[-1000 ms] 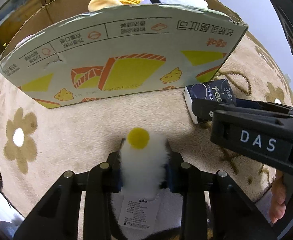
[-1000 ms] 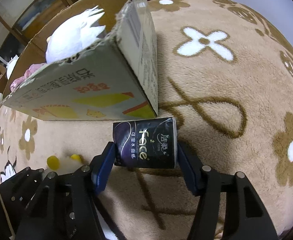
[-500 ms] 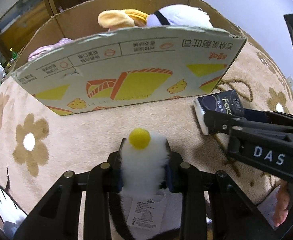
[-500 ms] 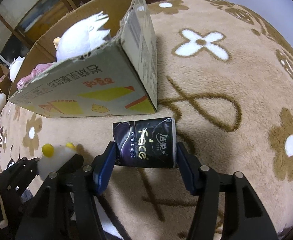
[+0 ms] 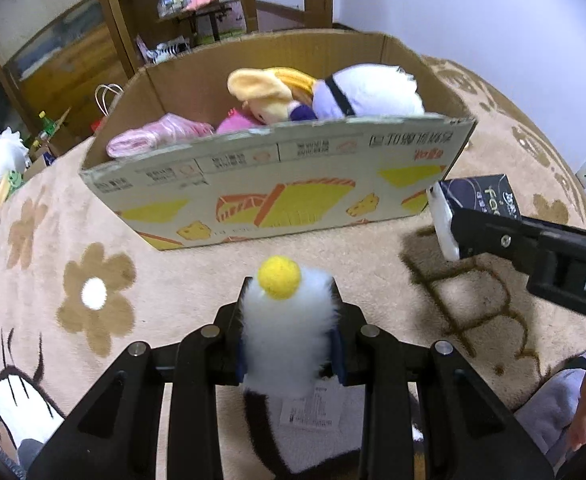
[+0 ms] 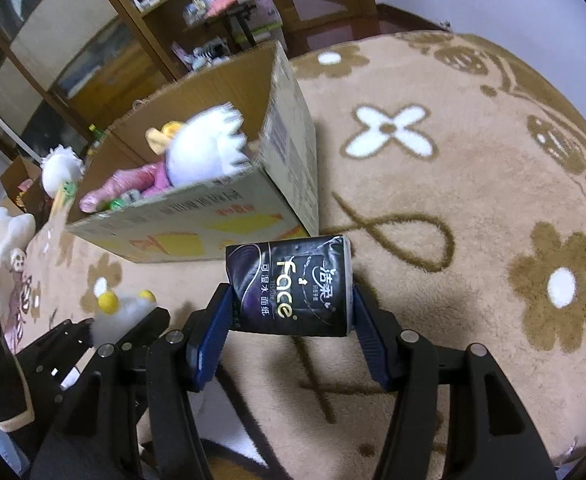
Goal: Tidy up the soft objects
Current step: 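Lift the chick plush and Face tissue pack and carry both over the box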
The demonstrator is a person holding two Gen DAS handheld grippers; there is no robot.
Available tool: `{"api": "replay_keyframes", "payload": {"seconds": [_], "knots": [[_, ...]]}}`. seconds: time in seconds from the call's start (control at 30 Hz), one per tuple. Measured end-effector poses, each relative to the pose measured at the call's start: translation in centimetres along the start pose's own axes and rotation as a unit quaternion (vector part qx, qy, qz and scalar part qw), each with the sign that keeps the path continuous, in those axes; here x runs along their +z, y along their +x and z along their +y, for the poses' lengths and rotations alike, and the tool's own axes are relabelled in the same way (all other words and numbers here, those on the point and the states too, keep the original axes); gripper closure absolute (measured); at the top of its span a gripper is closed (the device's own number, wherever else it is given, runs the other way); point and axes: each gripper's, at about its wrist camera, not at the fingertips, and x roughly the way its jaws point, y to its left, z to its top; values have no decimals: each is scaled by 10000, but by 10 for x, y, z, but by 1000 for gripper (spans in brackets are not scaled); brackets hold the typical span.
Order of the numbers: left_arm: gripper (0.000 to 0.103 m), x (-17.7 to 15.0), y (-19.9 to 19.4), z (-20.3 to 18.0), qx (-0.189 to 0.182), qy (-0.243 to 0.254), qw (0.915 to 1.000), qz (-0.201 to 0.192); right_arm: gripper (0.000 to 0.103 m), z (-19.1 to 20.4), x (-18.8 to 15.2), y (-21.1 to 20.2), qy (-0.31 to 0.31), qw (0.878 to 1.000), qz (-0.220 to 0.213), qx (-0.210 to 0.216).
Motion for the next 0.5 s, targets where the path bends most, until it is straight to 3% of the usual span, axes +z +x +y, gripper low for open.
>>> {"api": "replay_keyframes", "payload": {"seconds": [0.2,0.37,0.5], "knots": [[74,0,-26,6,107,97,9994,-309,40,14,-1,-30,-223,9975,-615,280],[74,4,-62,7,339,86,9952,-918,40,27,-2,-52,-396,9933,-1030,348],[74,7,-97,14,504,7,9866,-1552,40,35,-5,-71,-489,9891,-1328,398]]}}
